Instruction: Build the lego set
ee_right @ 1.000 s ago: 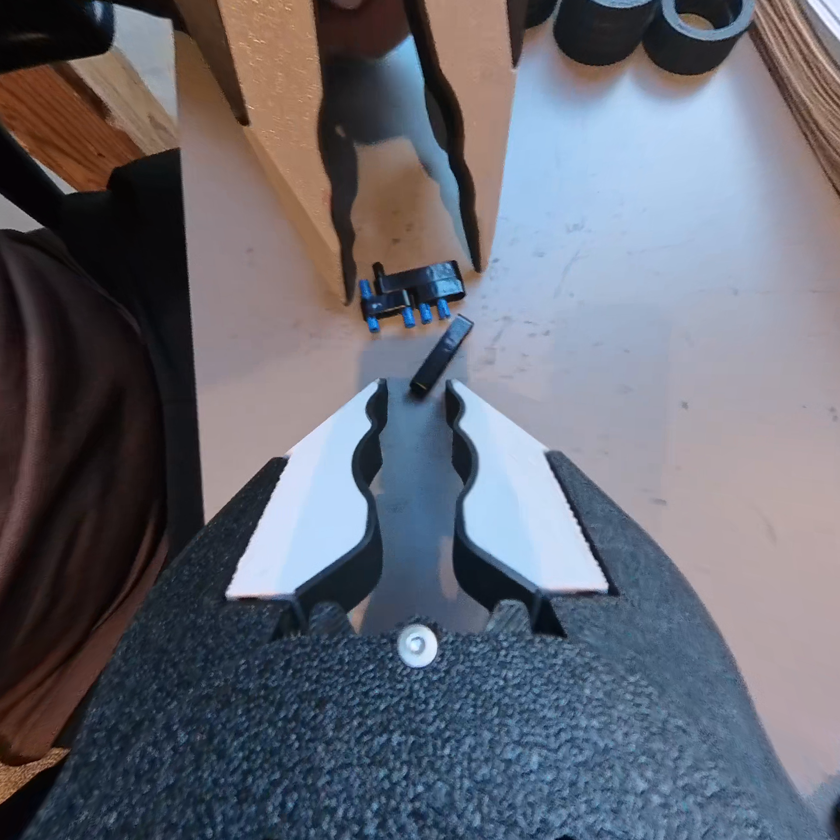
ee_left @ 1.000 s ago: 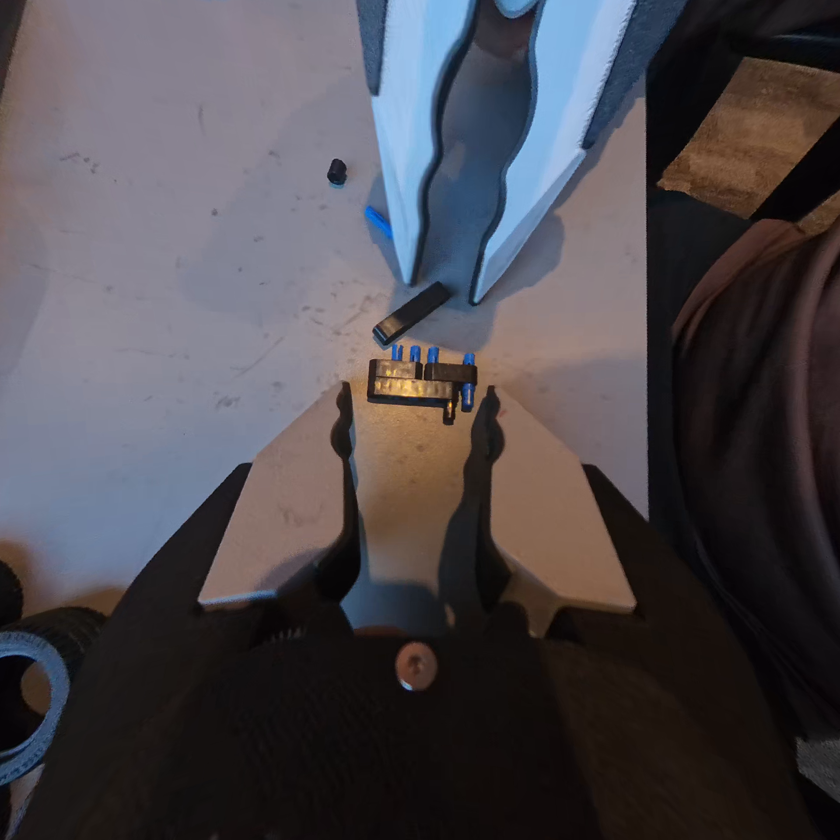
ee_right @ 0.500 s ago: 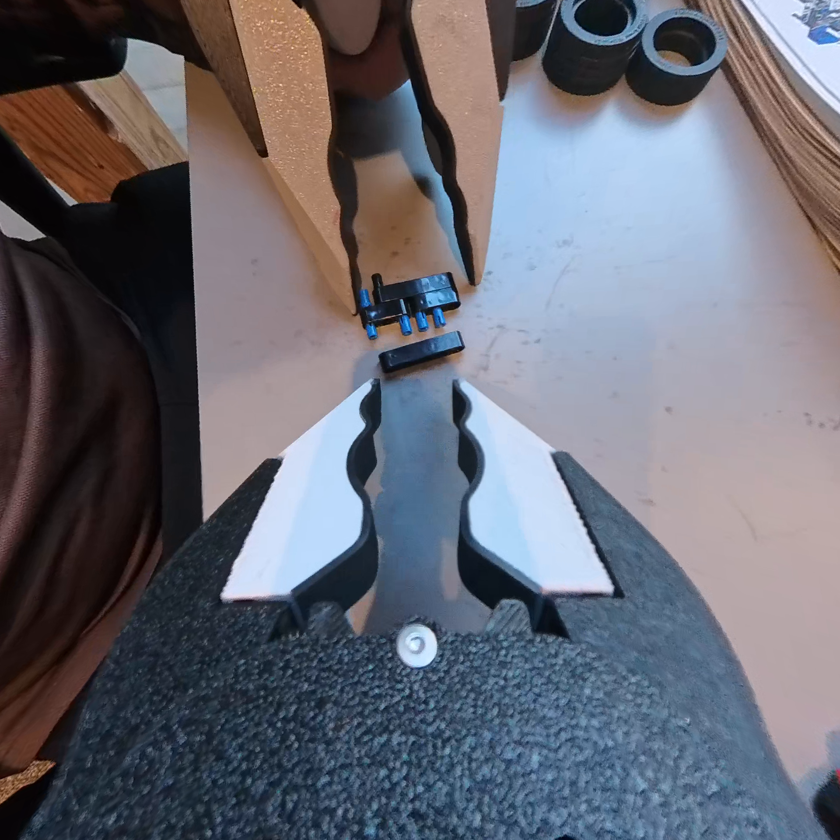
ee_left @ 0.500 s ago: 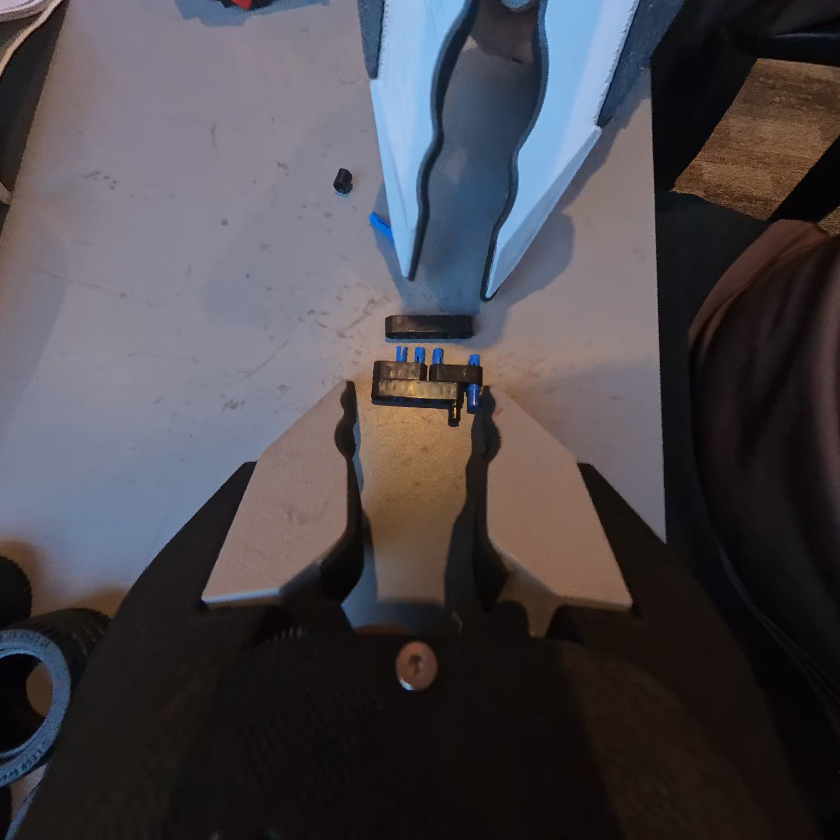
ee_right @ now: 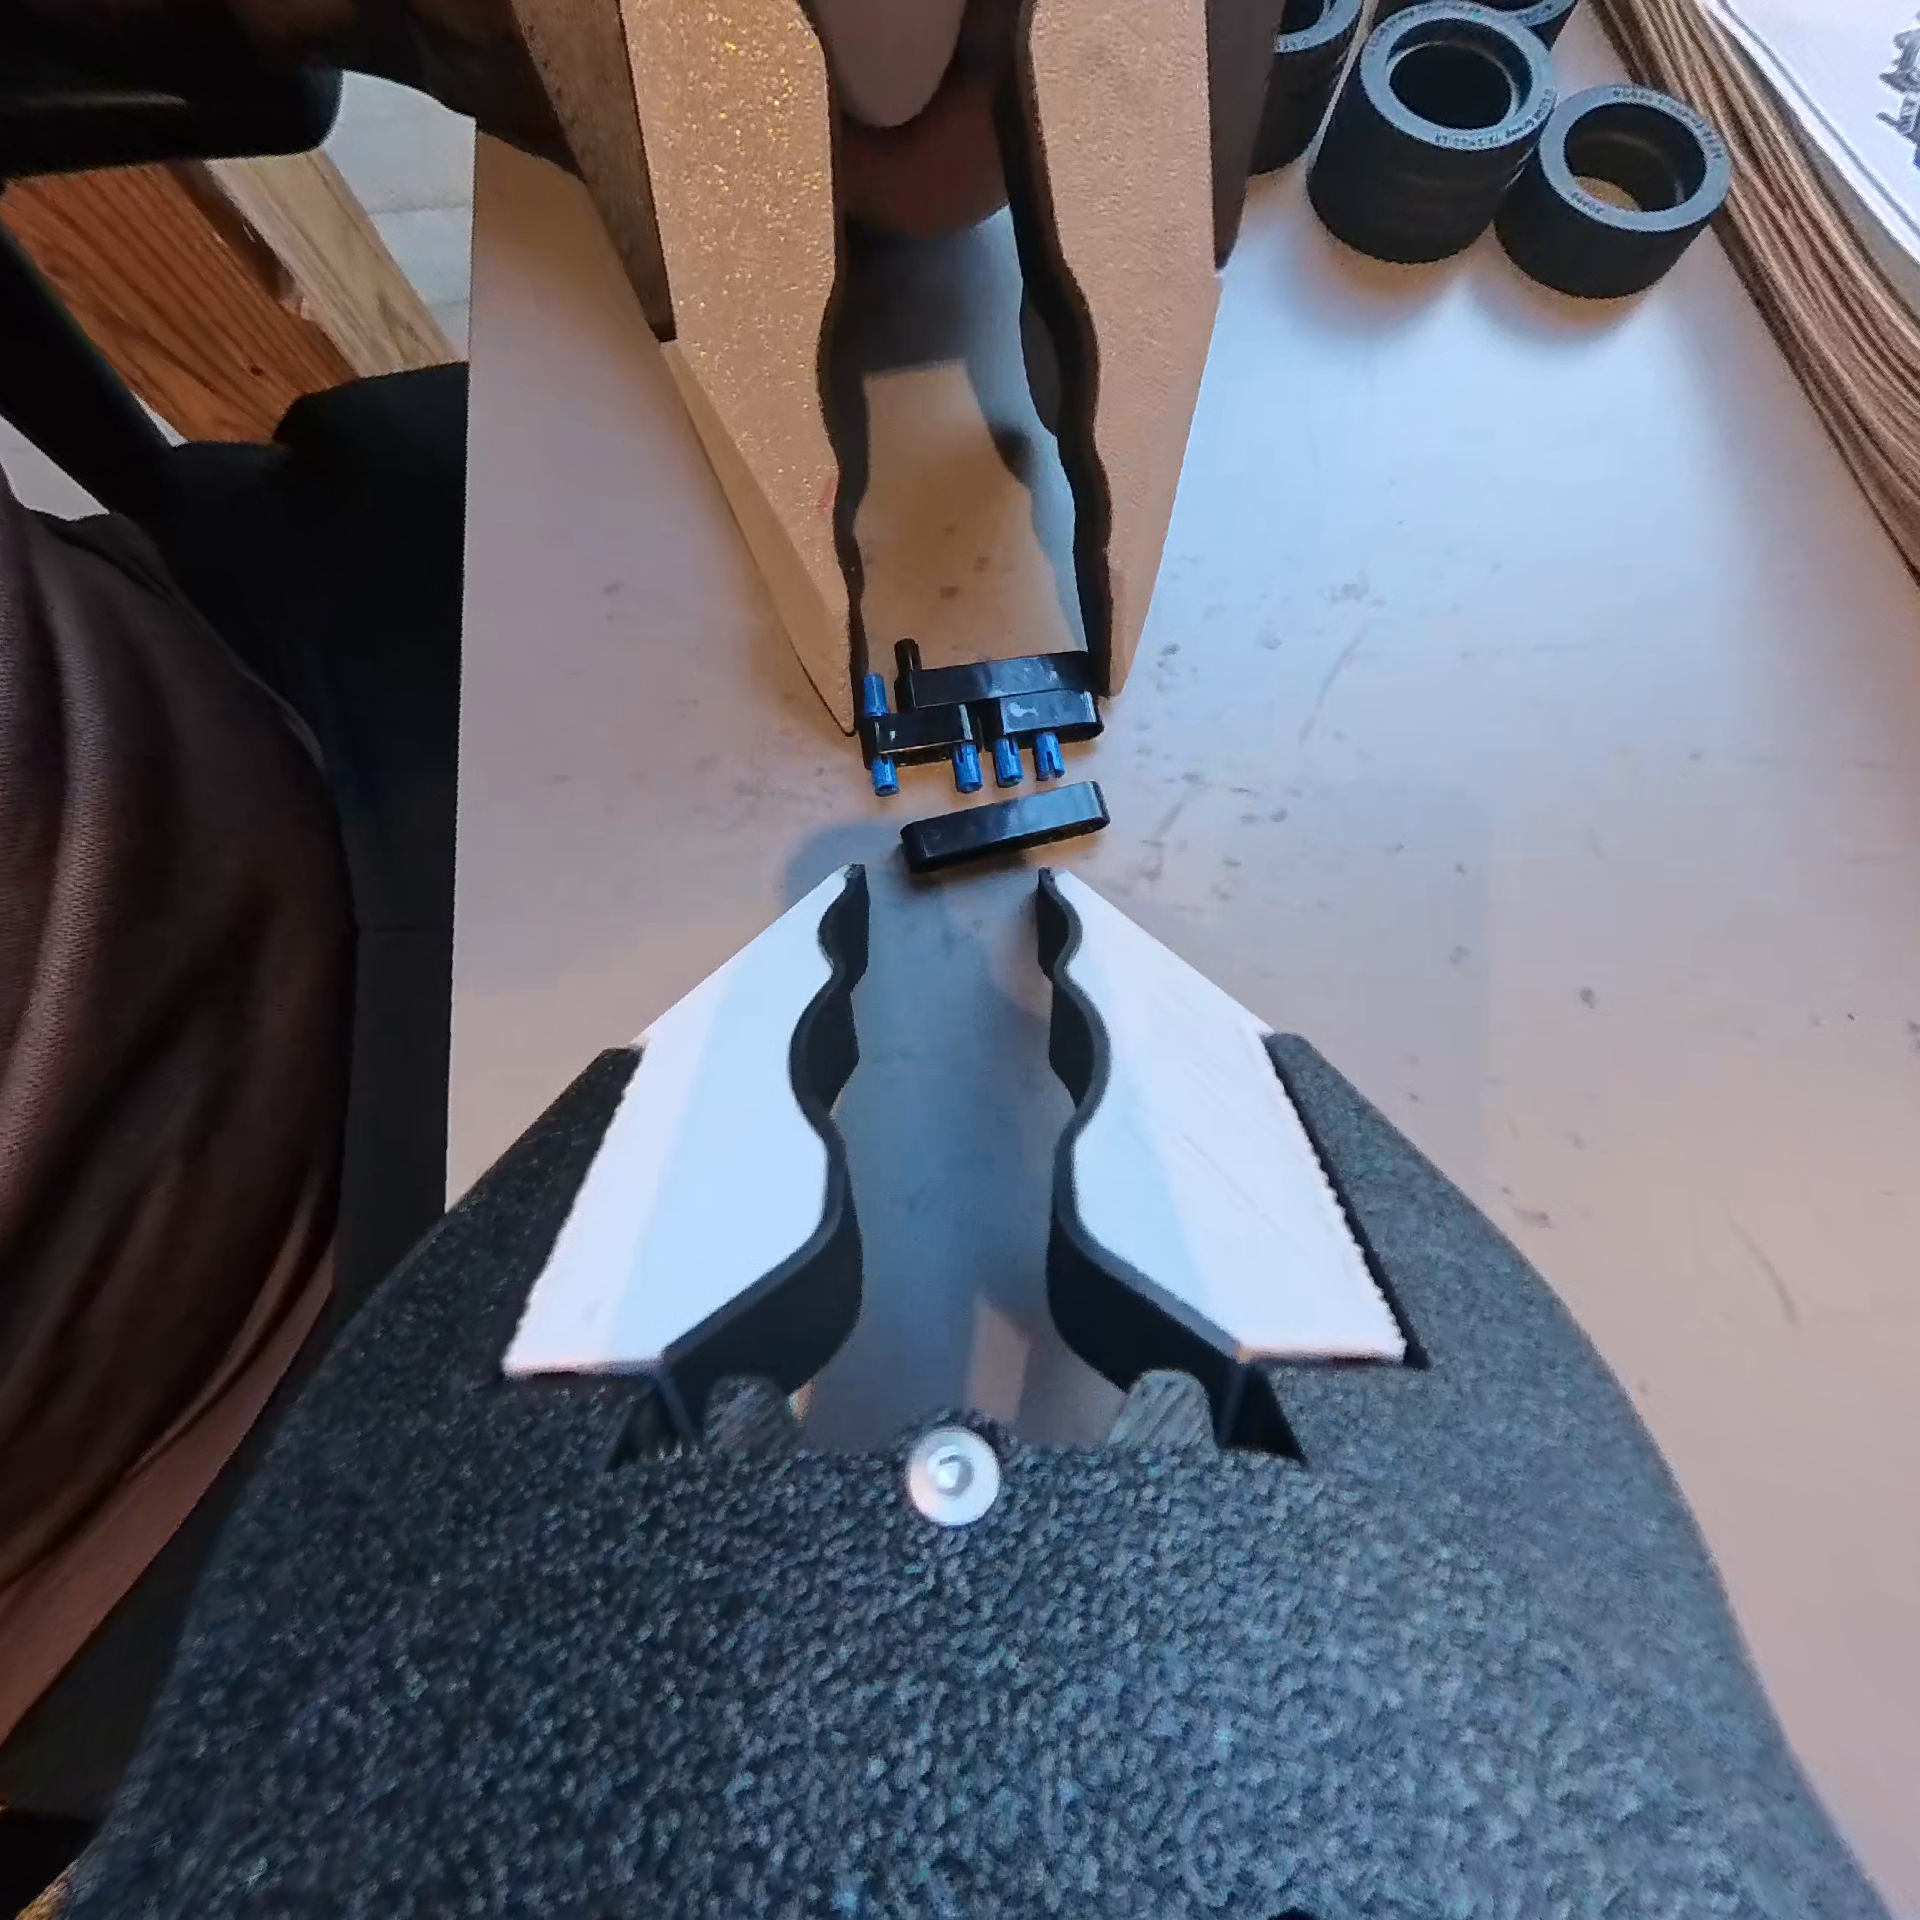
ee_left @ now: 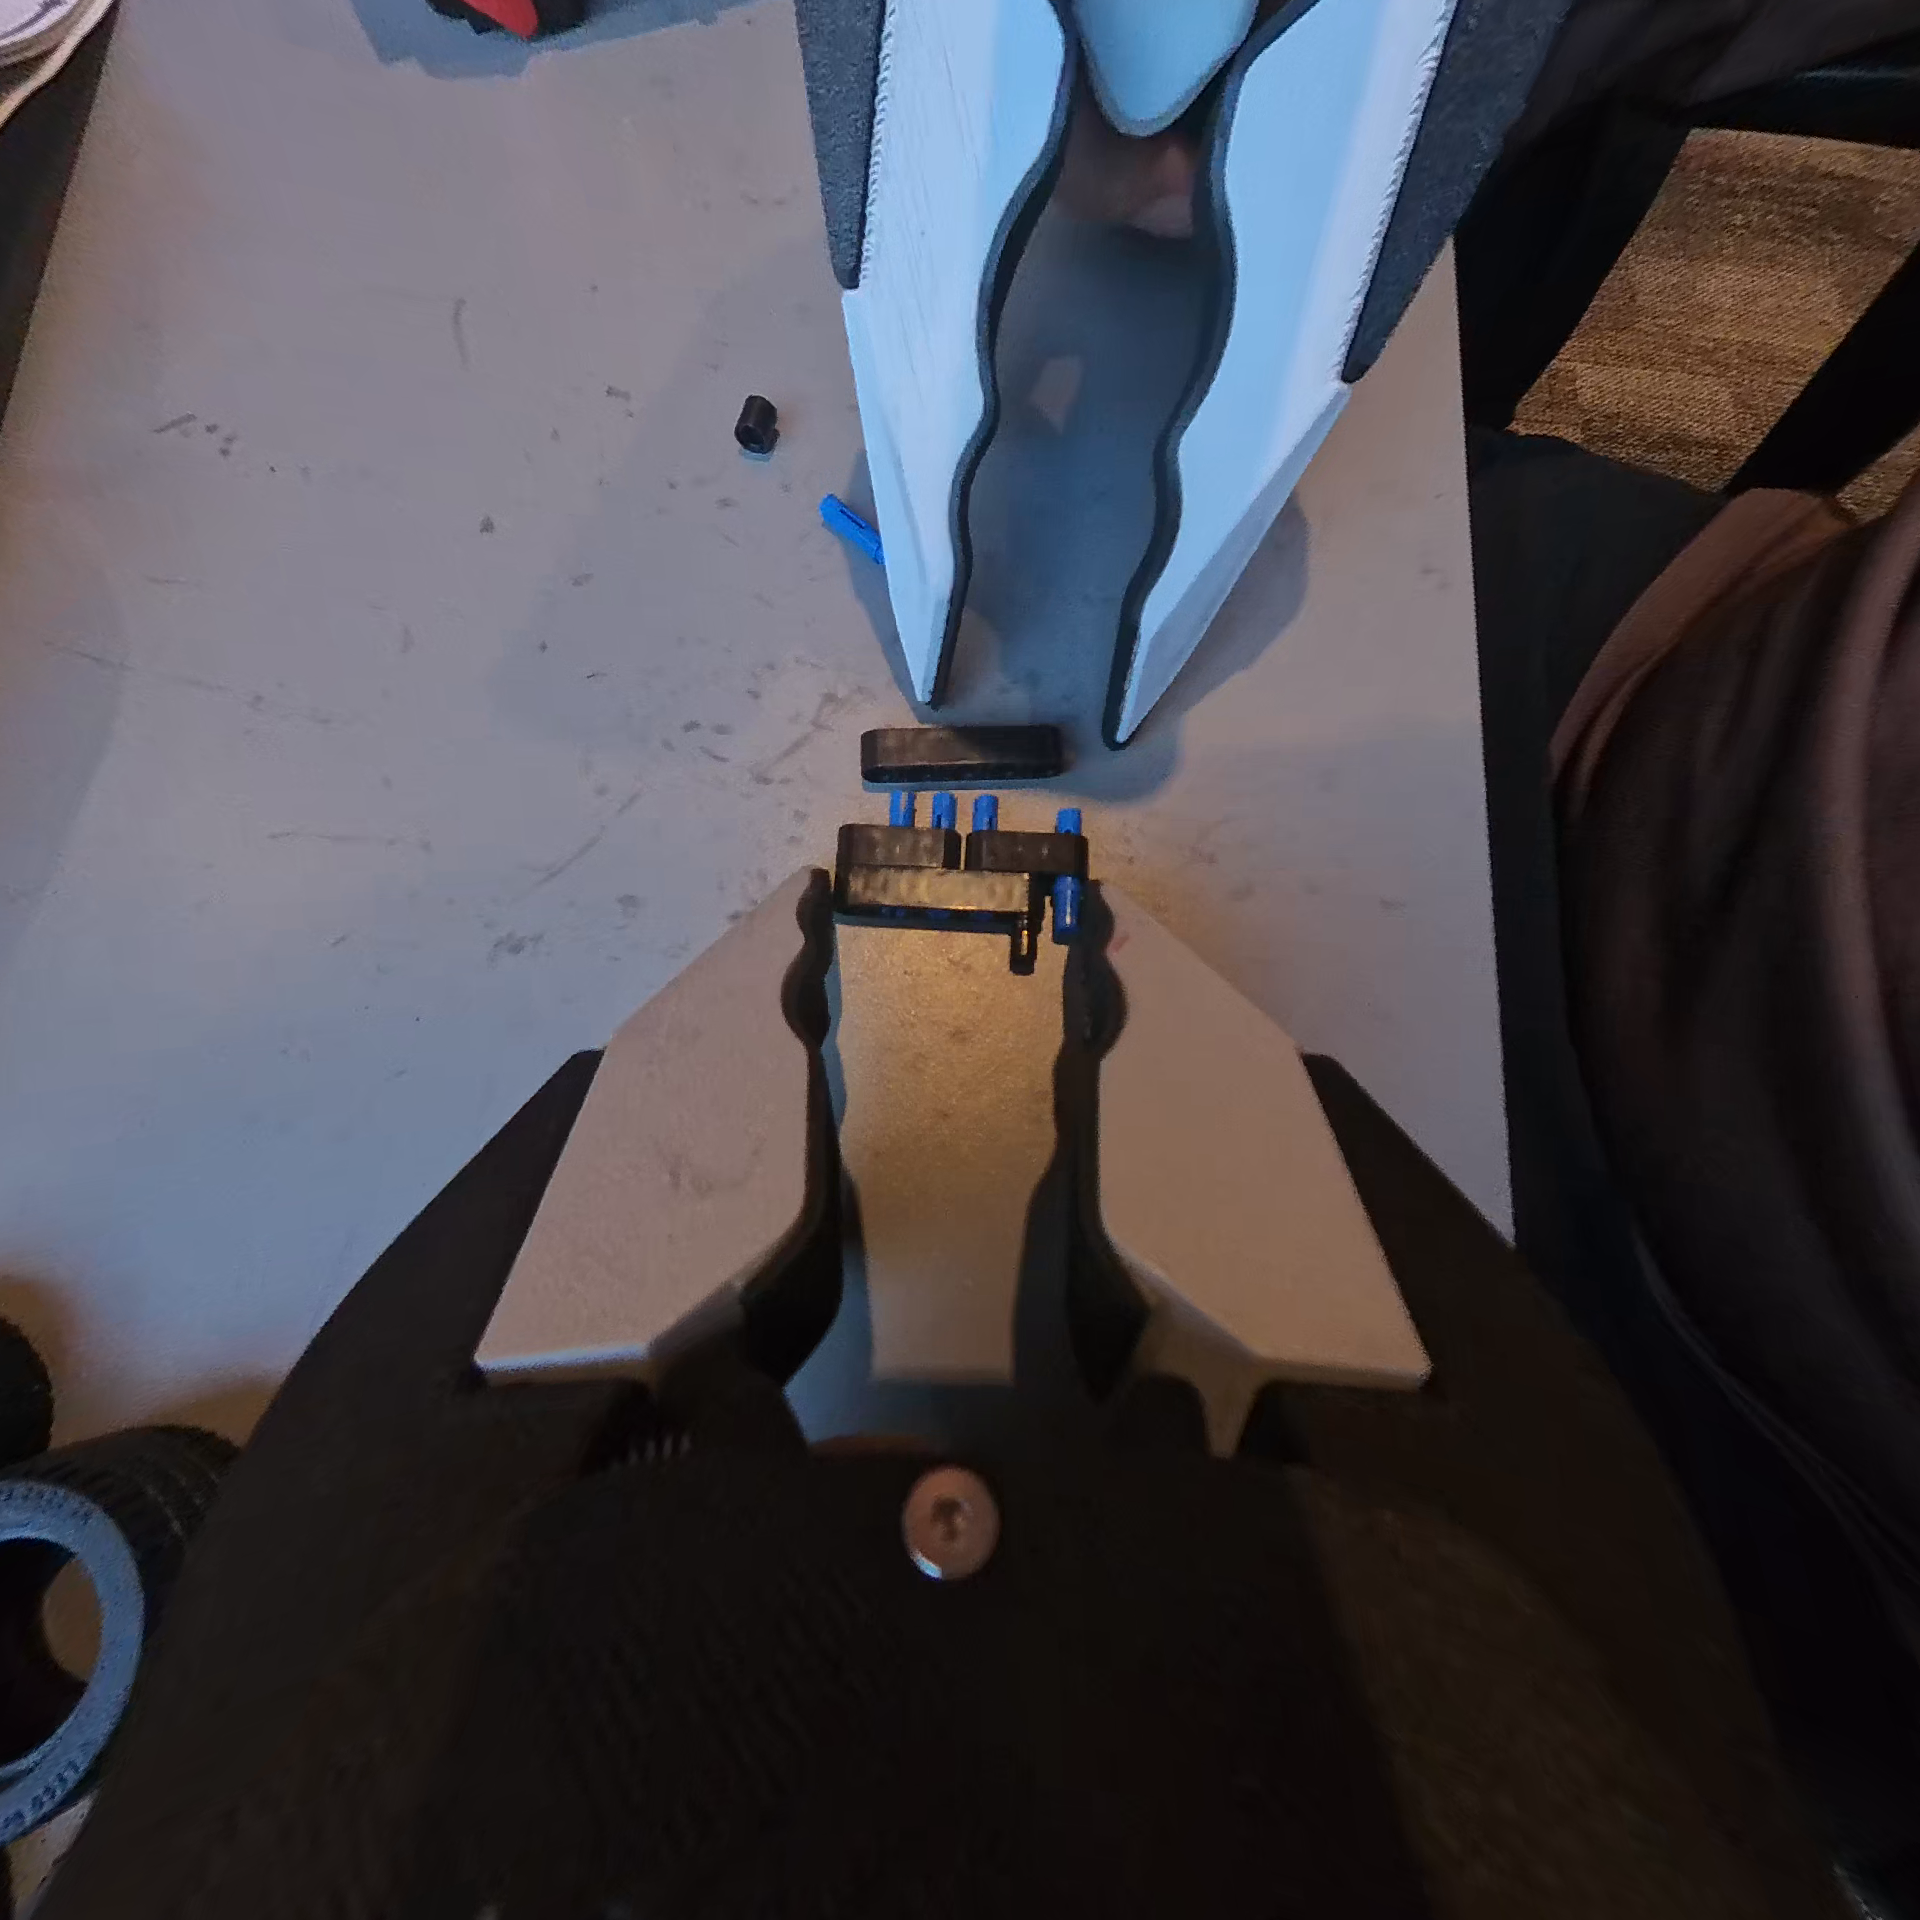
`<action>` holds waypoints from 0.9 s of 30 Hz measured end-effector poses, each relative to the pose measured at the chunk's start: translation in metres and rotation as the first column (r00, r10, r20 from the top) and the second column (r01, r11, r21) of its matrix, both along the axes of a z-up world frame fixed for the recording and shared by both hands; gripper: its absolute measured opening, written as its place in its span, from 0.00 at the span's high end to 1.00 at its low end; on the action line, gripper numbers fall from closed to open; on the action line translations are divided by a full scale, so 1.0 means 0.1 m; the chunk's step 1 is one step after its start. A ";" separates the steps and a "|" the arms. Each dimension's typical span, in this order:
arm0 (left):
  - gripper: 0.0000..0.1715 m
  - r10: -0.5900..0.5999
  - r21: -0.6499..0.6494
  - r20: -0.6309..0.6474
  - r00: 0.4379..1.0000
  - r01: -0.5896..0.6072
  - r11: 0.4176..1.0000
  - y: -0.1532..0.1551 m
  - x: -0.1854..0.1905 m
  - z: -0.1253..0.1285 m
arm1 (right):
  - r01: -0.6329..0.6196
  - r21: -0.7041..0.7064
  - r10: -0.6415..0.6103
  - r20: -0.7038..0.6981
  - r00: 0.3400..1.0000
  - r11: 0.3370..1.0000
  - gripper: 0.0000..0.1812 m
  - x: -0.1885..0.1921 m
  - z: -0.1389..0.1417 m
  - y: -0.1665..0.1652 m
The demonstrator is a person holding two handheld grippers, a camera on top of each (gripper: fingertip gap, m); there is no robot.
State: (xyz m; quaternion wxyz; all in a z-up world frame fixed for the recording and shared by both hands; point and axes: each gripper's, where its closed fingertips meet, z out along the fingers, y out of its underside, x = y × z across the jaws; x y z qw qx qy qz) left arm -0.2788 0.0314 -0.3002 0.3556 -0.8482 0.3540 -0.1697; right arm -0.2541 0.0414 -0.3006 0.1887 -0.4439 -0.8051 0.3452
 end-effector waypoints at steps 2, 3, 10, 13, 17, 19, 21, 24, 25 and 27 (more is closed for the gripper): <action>0.74 0.000 -0.002 0.003 1.000 0.000 1.000 0.00 0.00 0.00 | -0.005 0.003 0.005 -0.005 1.000 1.000 0.83 0.00 0.00 -0.01; 0.74 0.000 -0.003 0.005 1.000 0.000 1.000 0.00 0.00 0.00 | -0.006 0.004 0.006 -0.006 1.000 1.000 0.83 0.00 0.00 -0.01; 0.74 0.001 -0.011 0.016 1.000 0.000 1.000 0.00 0.00 0.00 | -0.004 -0.016 0.004 0.003 1.000 1.000 0.81 0.00 0.00 0.00; 0.74 0.001 -0.010 0.016 1.000 -0.001 1.000 0.00 0.00 0.00 | -0.007 -0.021 0.007 0.005 1.000 1.000 0.81 0.00 0.00 0.00; 0.74 0.001 -0.010 0.015 1.000 -0.001 1.000 0.00 0.00 0.00 | -0.008 -0.025 0.009 0.006 1.000 1.000 0.81 0.00 0.00 -0.01; 0.74 0.001 -0.013 0.019 1.000 -0.001 1.000 0.00 0.00 0.01 | -0.010 -0.027 0.010 0.007 1.000 1.000 0.81 0.00 0.00 -0.01; 0.74 0.001 -0.015 0.022 1.000 -0.001 1.000 0.00 0.00 0.01 | -0.014 -0.030 0.014 0.008 1.000 0.999 0.80 0.01 0.00 -0.01; 0.74 0.001 -0.016 0.023 1.000 -0.001 1.000 0.00 0.00 0.01 | -0.022 -0.041 0.022 0.012 1.000 0.999 0.79 0.01 0.00 -0.02; 0.74 0.001 -0.015 0.022 1.000 -0.001 1.000 0.00 0.00 0.01 | -0.023 -0.046 0.023 0.014 1.000 0.999 0.79 0.02 0.00 -0.02; 0.74 0.001 -0.015 0.023 1.000 -0.001 1.000 0.00 0.00 0.01 | -0.024 -0.056 0.025 0.017 1.000 0.998 0.79 0.02 0.00 -0.02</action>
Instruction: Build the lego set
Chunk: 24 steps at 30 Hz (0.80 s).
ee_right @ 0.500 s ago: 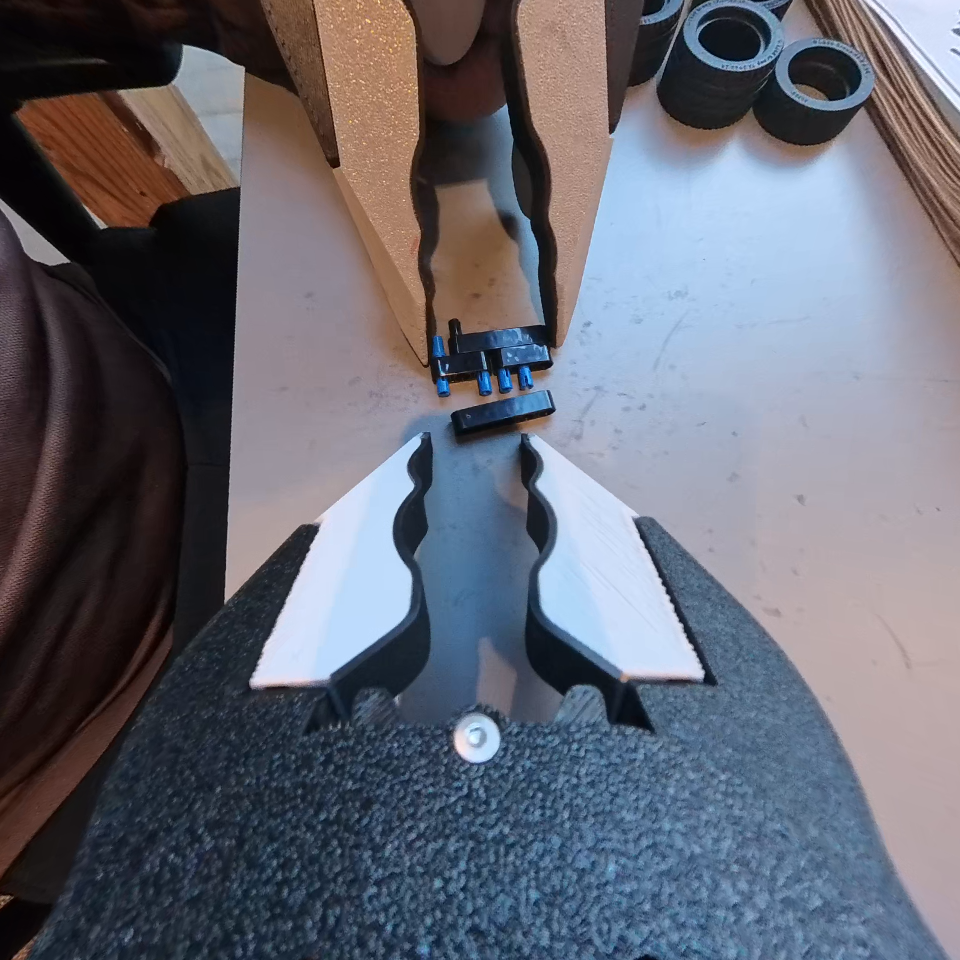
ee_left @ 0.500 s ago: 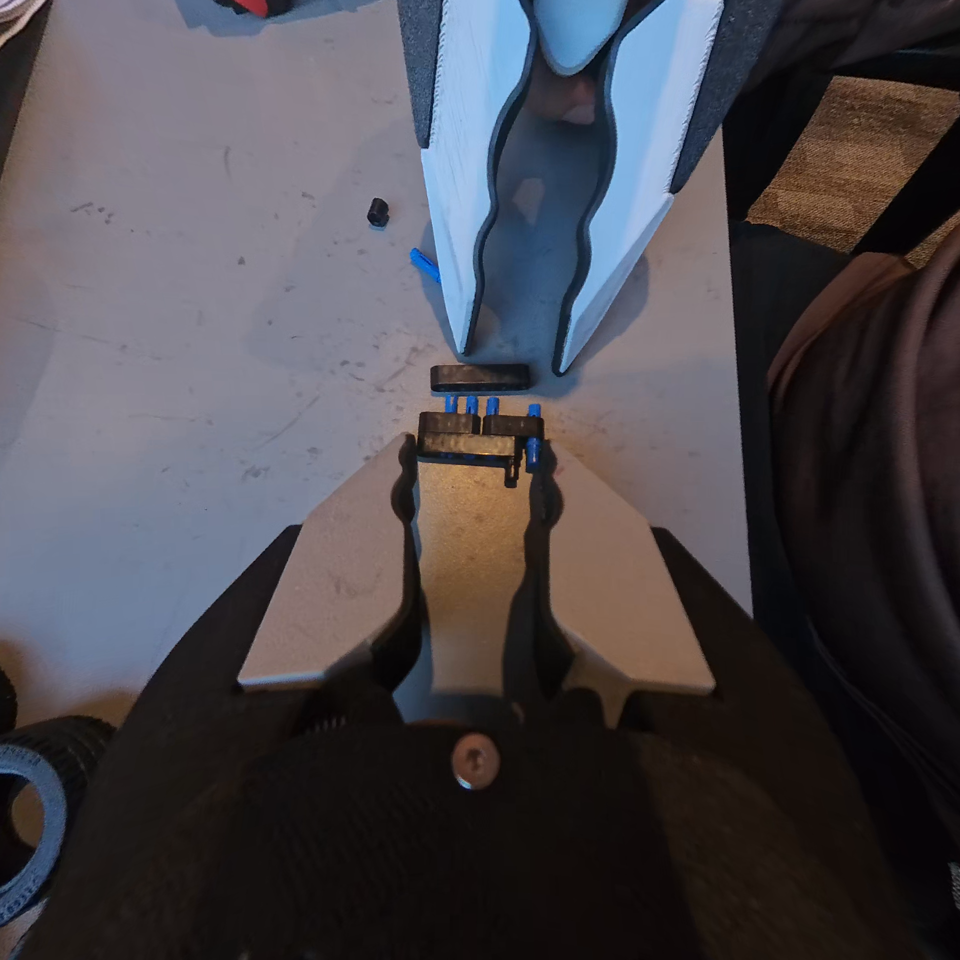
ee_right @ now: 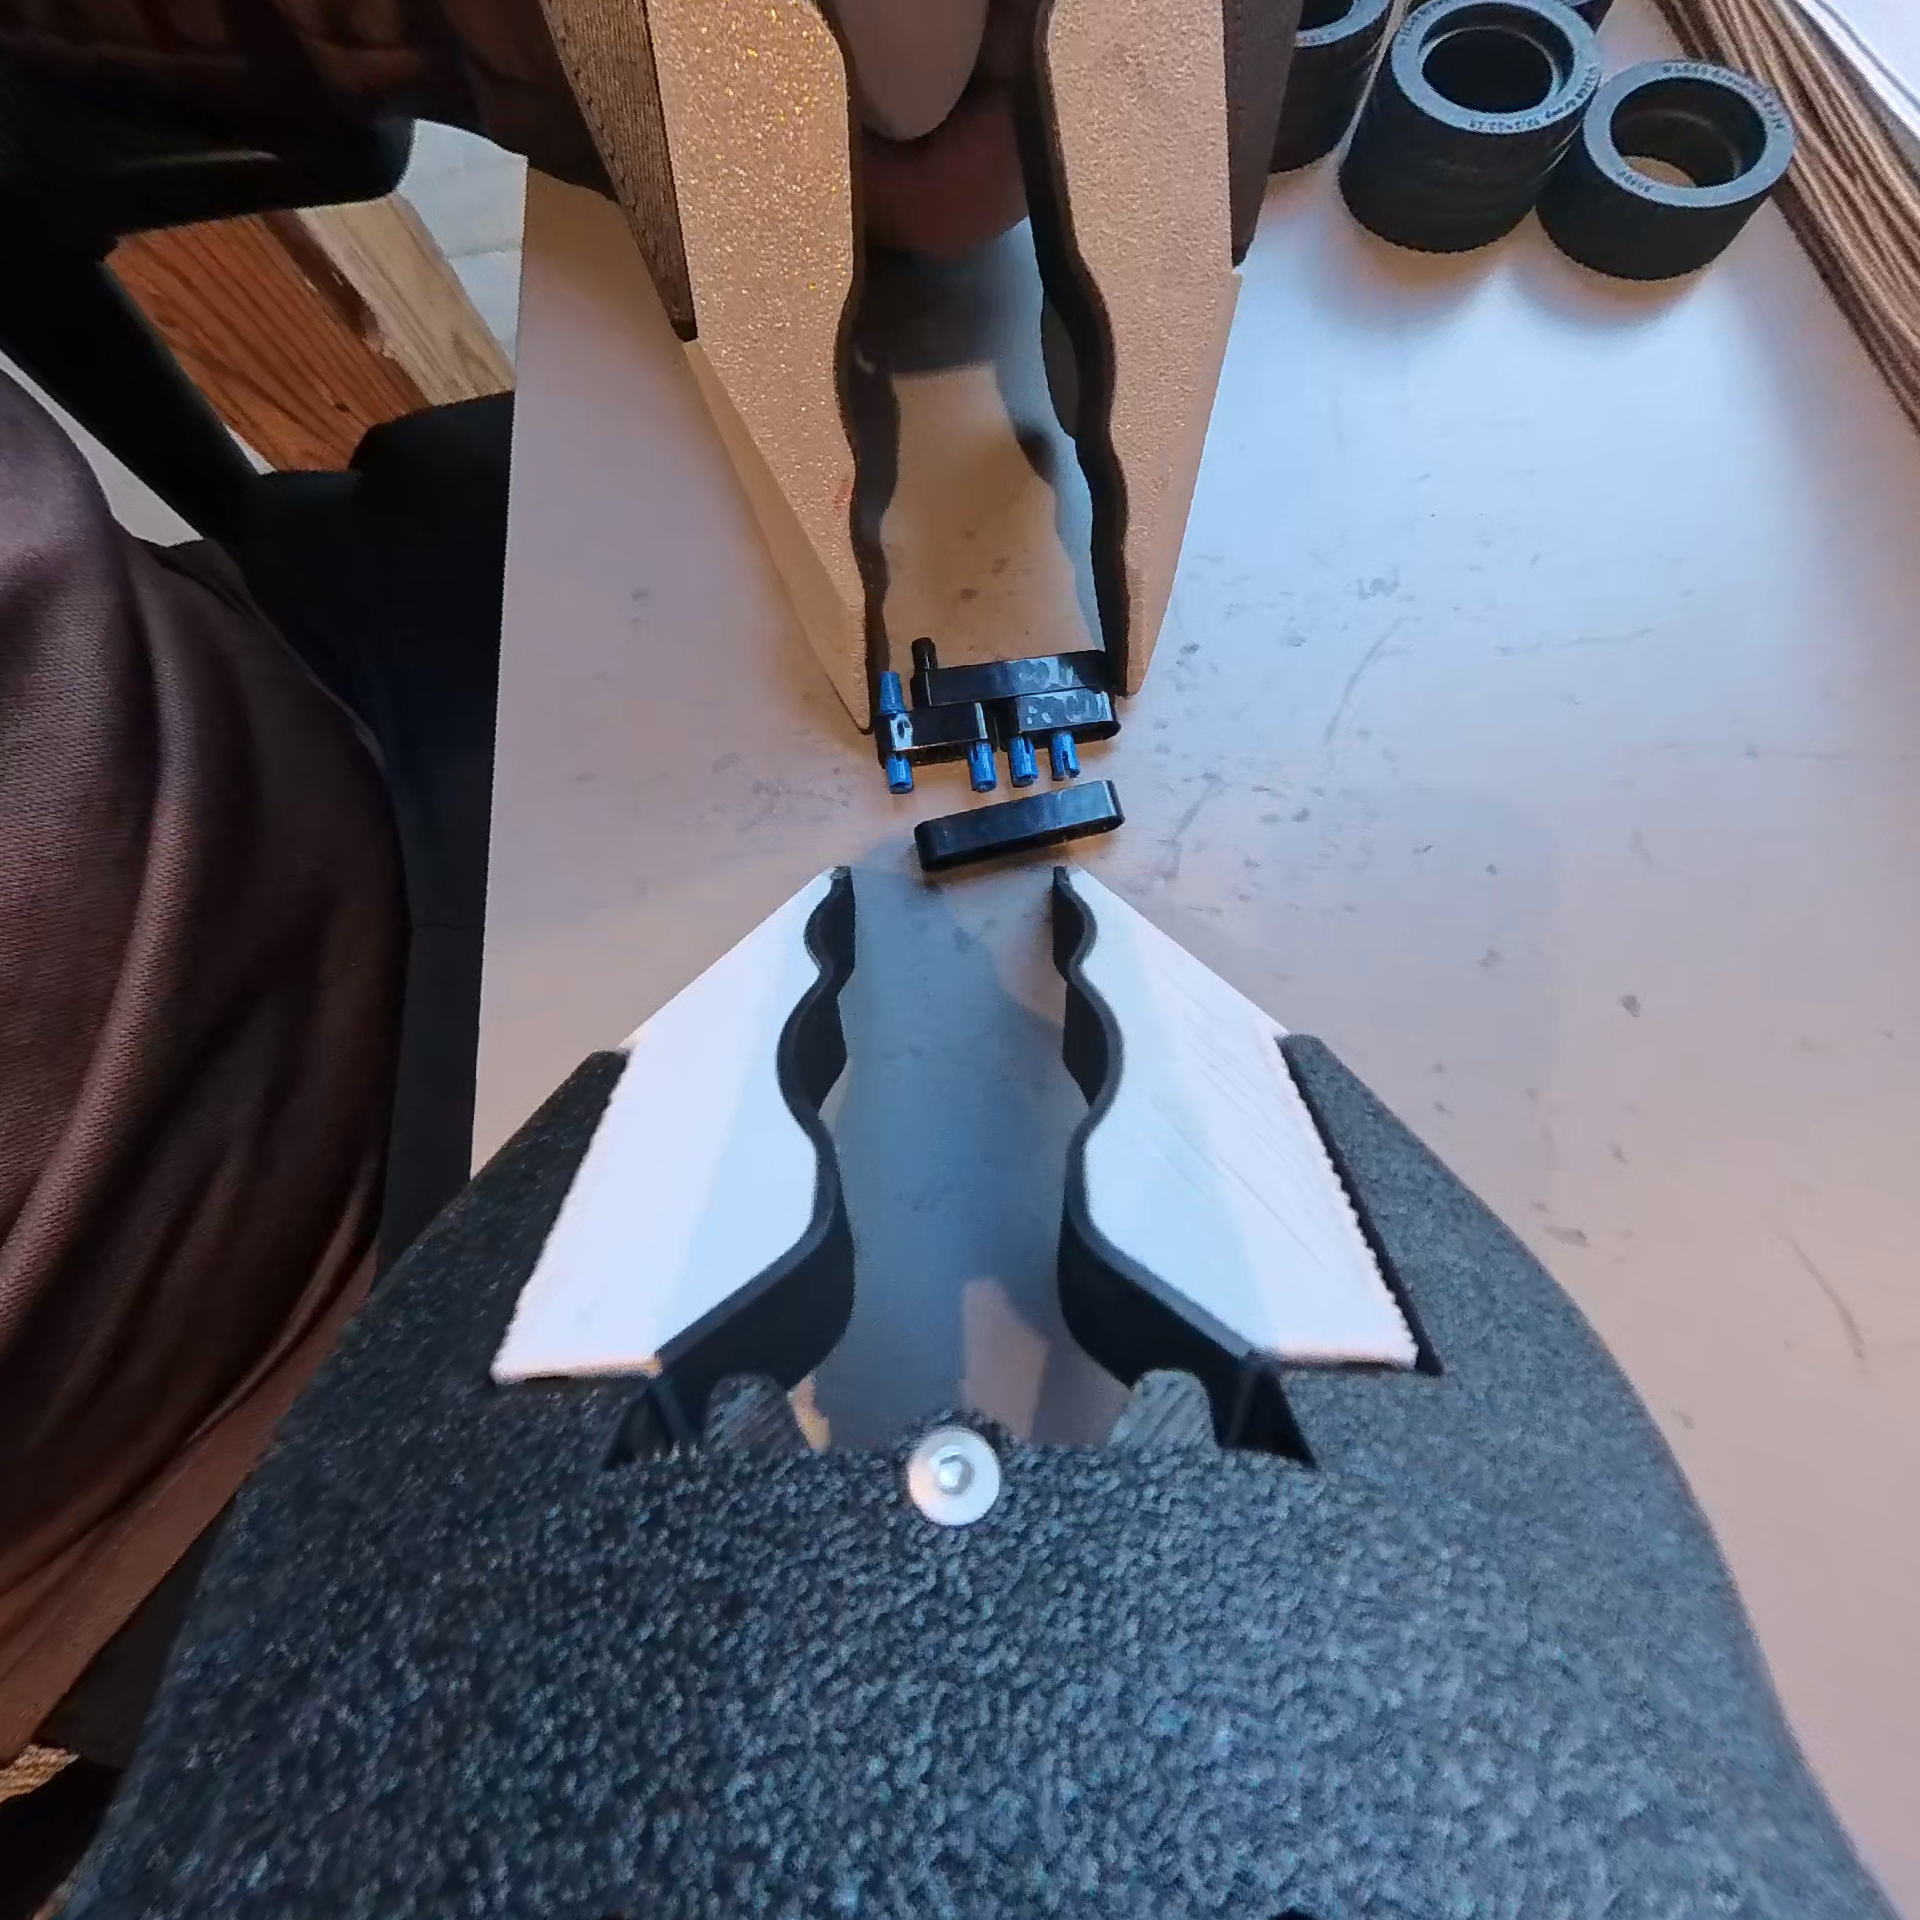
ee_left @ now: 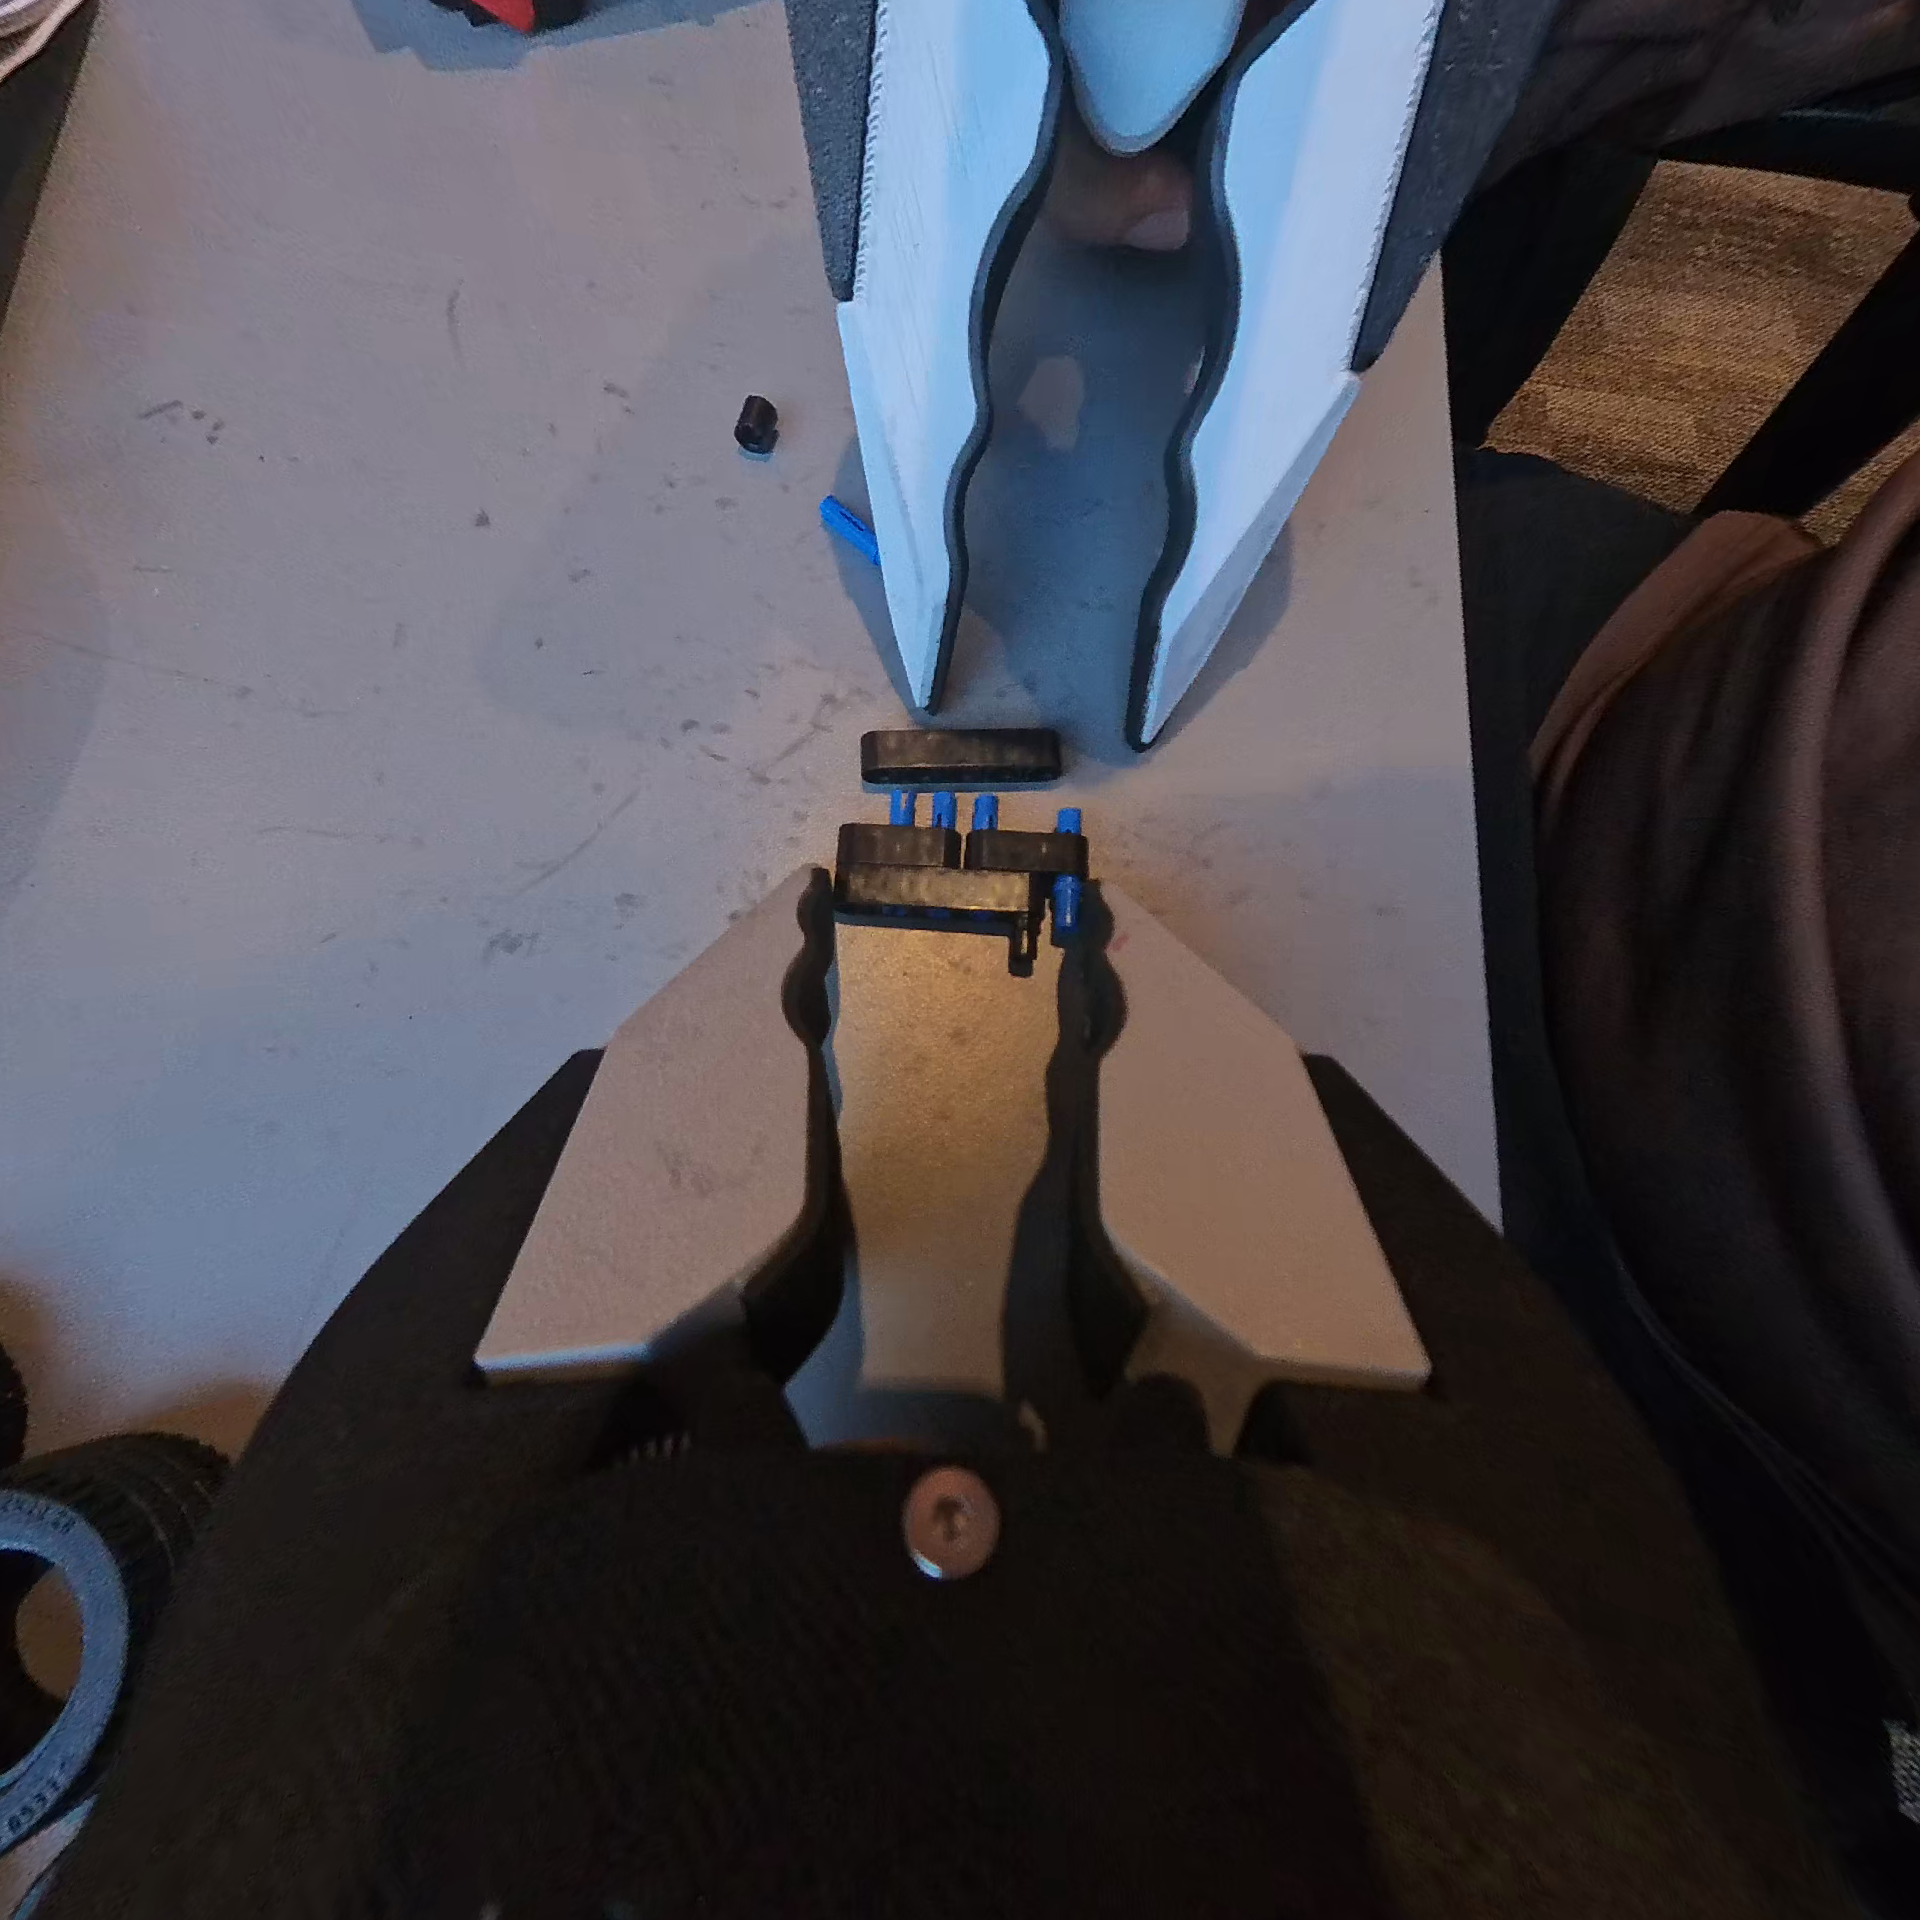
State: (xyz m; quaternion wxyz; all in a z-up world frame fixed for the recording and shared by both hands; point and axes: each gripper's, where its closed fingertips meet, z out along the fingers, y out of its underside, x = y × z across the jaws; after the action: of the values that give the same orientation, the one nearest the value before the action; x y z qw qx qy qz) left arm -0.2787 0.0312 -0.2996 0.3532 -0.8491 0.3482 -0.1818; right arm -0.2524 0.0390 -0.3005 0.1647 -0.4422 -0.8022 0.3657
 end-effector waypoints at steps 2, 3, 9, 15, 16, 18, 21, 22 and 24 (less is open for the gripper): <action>0.74 0.000 -0.002 0.002 1.000 0.000 1.000 0.00 0.00 0.00 | 0.002 -0.011 -0.002 0.005 1.000 1.000 0.79 0.00 0.00 0.00; 0.74 0.000 -0.002 0.004 1.000 0.000 1.000 0.00 0.00 0.00 | 0.003 -0.015 -0.003 0.006 1.000 1.000 0.79 0.00 0.00 0.00; 0.74 0.000 -0.003 0.005 1.000 0.000 1.000 0.00 0.00 0.00 | 0.006 -0.012 -0.006 0.004 1.000 1.000 0.80 0.00 0.00 0.01; 0.74 0.001 -0.006 0.010 1.000 -0.001 1.000 0.00 0.00 0.00 | 0.006 -0.014 -0.006 0.005 1.000 1.000 0.80 0.00 0.00 0.01; 0.74 0.001 -0.006 0.009 1.000 -0.001 1.000 0.00 0.00 0.00 | 0.006 -0.015 -0.006 0.005 1.000 1.000 0.80 0.00 0.00 0.01; 0.74 0.001 -0.005 0.008 1.000 -0.001 1.000 0.00 0.00 0.00 | 0.006 -0.016 -0.006 0.006 1.000 1.000 0.80 0.00 0.00 0.01; 0.74 0.001 -0.006 0.009 1.000 -0.001 1.000 0.00 0.00 0.00 | 0.008 -0.020 -0.007 0.008 1.000 1.000 0.80 -0.01 0.00 0.01; 0.74 0.001 -0.006 0.009 1.000 -0.001 1.000 0.00 0.00 0.00 | 0.008 -0.021 -0.008 0.008 1.000 1.000 0.80 -0.01 0.00 0.01; 0.74 0.001 -0.005 0.007 1.000 -0.001 1.000 0.00 0.00 0.00 | 0.012 -0.019 -0.012 0.007 1.000 1.000 0.81 -0.01 0.00 0.02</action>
State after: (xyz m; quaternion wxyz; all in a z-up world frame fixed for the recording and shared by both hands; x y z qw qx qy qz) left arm -0.2788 0.0313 -0.2994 0.3526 -0.8494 0.3461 -0.1856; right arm -0.2534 0.0406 -0.3005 0.1598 -0.4497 -0.7967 0.3707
